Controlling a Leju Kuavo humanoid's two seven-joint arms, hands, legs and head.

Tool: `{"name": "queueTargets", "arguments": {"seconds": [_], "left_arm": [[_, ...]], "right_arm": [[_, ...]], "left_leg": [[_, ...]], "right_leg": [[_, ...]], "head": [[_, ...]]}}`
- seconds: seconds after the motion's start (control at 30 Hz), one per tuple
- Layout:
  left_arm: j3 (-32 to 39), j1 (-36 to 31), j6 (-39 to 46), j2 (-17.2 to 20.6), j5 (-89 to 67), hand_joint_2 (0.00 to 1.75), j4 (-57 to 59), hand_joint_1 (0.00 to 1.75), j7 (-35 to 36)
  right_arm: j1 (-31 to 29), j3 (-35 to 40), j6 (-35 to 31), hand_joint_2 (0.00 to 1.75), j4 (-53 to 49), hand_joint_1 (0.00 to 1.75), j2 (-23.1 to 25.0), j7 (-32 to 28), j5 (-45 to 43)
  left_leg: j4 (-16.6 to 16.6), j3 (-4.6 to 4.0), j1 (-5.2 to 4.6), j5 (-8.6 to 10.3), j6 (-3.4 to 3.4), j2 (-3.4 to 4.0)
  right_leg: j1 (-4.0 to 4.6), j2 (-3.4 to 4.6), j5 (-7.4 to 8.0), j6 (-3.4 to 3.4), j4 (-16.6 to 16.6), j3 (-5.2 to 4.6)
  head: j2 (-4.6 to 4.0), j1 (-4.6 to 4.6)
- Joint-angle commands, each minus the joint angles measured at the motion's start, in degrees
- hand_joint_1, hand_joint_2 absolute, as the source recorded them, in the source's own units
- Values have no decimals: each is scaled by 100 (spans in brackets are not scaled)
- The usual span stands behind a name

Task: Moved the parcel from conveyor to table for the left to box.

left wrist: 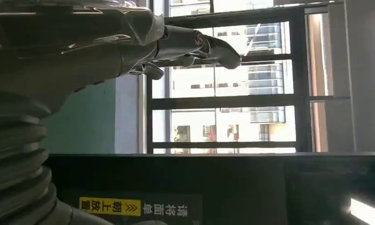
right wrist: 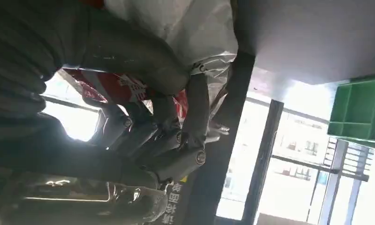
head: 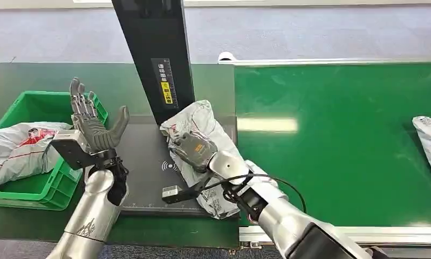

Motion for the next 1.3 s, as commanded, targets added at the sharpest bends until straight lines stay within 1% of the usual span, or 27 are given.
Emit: {"name": "queueTargets", "arguments": {"seconds": [0.03, 0.13, 0.17, 0.2, 0.23, 0.3, 0.57, 0.63, 0.7, 0.73, 0.77, 0.83, 0.87, 0.9, 0.93, 0.97, 1.0, 1.03, 1.07, 1.1, 1.13, 1.17, 1.2, 1.23, 1.27, 1.3], "left_arm": [[-339, -432, -286, 26, 293, 175, 909, 0, -2], [-354, -469, -290, -1, 342, 175, 1005, 0, -2], [-381, -474, -330, 3, 383, 175, 1036, 0, -2], [-408, -480, -361, 17, 424, 175, 1049, 0, -2], [-416, -484, -354, 19, 432, 175, 1049, 0, -2], [-433, -467, -318, 34, 460, 175, 1020, 0, -2], [-439, -463, -324, 41, 462, 175, 1018, 0, -2], [-454, -456, -343, 54, 467, 175, 1022, 0, -2], [-471, -465, -388, 61, 489, 175, 1063, 0, 0], [-476, -470, -399, 64, 490, 175, 1071, 0, -1], [-488, -487, -427, 63, 497, 175, 1085, 0, -1], [-499, -536, -425, 56, 498, 175, 1099, 0, 2], [-508, -566, -401, 52, 486, 175, 1109, 0, 21], [-512, -581, -364, 54, 475, 175, 1100, 0, 51], [-502, -561, -331, 69, 467, 175, 1063, 0, 76], [-492, -544, -318, 79, 465, 175, 1041, 0, 87], [-461, -486, -278, 107, 461, 175, 967, 0, 112], [-450, -453, -269, 132, 463, 175, 924, 0, 129], [-416, -392, -317, 192, 545, 175, 855, 0, 244], [-383, -319, -376, 275, 616, 175, 786, 0, 307], [-334, -243, -415, 326, 673, 175, 724, 0, 330], [-277, -133, -459, 382, 701, 175, 634, 0, 337], [-236, -47, -484, 414, 708, 175, 560, 0, 336], [-193, 22, -498, 431, 714, 175, 500, 0, 323], [-152, 116, -510, 464, 720, 175, 415, 0, 317], [-108, 166, -495, 475, 734, 175, 383, 0, 320]], "right_arm": [[-76, 363, -370, 175, 539, 175, -5, -146, 87], [92, 338, -708, 175, 476, 175, -73, -197, 71], [124, 292, -942, 175, 504, 105, -58, -240, 34], [156, 269, -1162, 175, 491, 28, -50, -323, 12], [177, 246, -1222, 175, 396, 2, -60, -365, -1], [386, -26, -1222, 175, -276, 0, -149, -508, 137], [403, -76, -1222, 175, -316, 0, -136, -552, 116], [396, -150, -1222, 175, -273, 0, -100, -651, 62], [347, -333, -1144, 175, 149, 0, 72, -1185, -362], [342, -307, -1107, 175, 189, 0, 89, -1241, -365], [384, -341, -902, 175, 221, 0, 146, -1412, -521], [493, -224, -1125, 175, 140, 0, 157, -1549, -530], [609, -185, -1222, 175, -130, 0, 119, -1566, -474], [880, -391, -1222, 175, -693, 0, 58, -1680, -418], [1121, -721, -1222, 175, -1137, 0, 58, -1924, -474], [1240, -953, -1222, 175, -1354, 0, 95, -2107, -590], [1421, -899, -1222, 175, -1853, 0, 84, -2195, -1277], [1464, -773, -1222, 175, -2101, 0, 29, -2195, -1692], [1481, -627, -1222, 175, -2396, 0, -51, -2195, -2412], [1427, -582, -1221, 175, -2480, 0, -100, -2195, -3011], [1398, -612, -1007, 175, -2631, 0, -183, -2195, -3501], [1404, -672, -692, 175, -2955, 0, -382, -2037, -3924], [1419, -749, -524, 175, -3140, 0, -524, -1986, -4172], [1468, -944, -637, 175, -3255, 0, -590, -1971, -4369], [1523, -1199, -463, 175, -3397, 0, -741, -2041, -4834], [1616, -1486, -389, 175, -3525, 0, -787, -2140, -5239]], "left_leg": [[-3, -10, -1, 12, 4, -14], [-3, -4, 1, 9, 2, -15], [-11, -7, 2, 17, 4, -20], [-4, -5, 0, 10, 2, -17], [-1, -2, 0, 5, 2, -14], [0, -4, 0, 4, 2, -8], [2, -15, 0, 10, 4, -10], [-1, -14, 0, 12, 5, -9], [2, -9, 0, 6, 2, -6], [-2, -13, 0, 11, 3, -9], [-1, -9, 0, 8, 3, -8], [-3, -10, 0, 9, 3, -7], [-1, -6, 1, 6, 2, -8], [-1, -4, 1, 5, 2, -8], [-6, -8, 3, 10, 3, -10], [-3, -7, 3, 7, 2, -10], [-1, -6, 2, 4, 2, -8], [-3, -11, 3, 8, 3, -5], [1, -11, 3, 4, 2, -1], [1, -10, 1, 2, 2, 4], [2, -15, 2, 4, 3, 10], [1, -17, -2, 5, 3, 5], [0, -13, -2, 4, 3, 5], [-3, -16, 0, 9, 5, 9], [-2, -15, 1, 8, 4, 2], [-3, -11, -1, 8, 5, -3]], "right_leg": [[0, -22, 7, 1, -5, -3], [1, -19, 5, 0, -6, 2], [3, -28, 12, 0, -16, 2], [1, -22, 5, 0, -7, 2], [0, -17, 1, 0, -3, 3], [0, -12, 2, 0, -2, -1], [1, -15, 8, 2, -2, -11], [0, -16, 10, 2, -4, -9], [0, -11, 4, 0, 0, -6], [1, -16, 8, 0, -3, -9], [0, -14, 6, 0, -2, -6], [1, -14, 7, -1, -4, -7], [2, -13, 4, 0, -3, -2], [2, -13, 3, -1, -3, -1], [4, -18, 8, -1, -9, -3], [4, -16, 5, -1, -6, -3], [3, -13, 3, 0, -4, -3], [4, -13, 7, -1, -6, -8], [4, -7, 4, 0, -2, -10], [1, -1, 4, 0, 1, -11], [3, 2, 8, 0, 0, -16], [-1, 1, 6, 1, 3, -16], [-1, 2, 6, 2, 1, -12], [2, 1, 13, 2, -5, -14], [2, -6, 9, 2, -5, -10], [0, -10, 7, 3, -5, -6]], "head": [[0, 0], [0, 0], [0, 0], [0, 0], [0, 0], [0, 0], [0, 0], [0, 0], [0, 0], [0, 0], [-2, 0], [0, 0], [0, 0], [0, 0], [0, 0], [0, 0], [0, -2], [0, 0], [0, 0], [0, -2], [0, 0], [0, 0], [0, 0], [0, 0], [0, 0], [0, 0]]}}
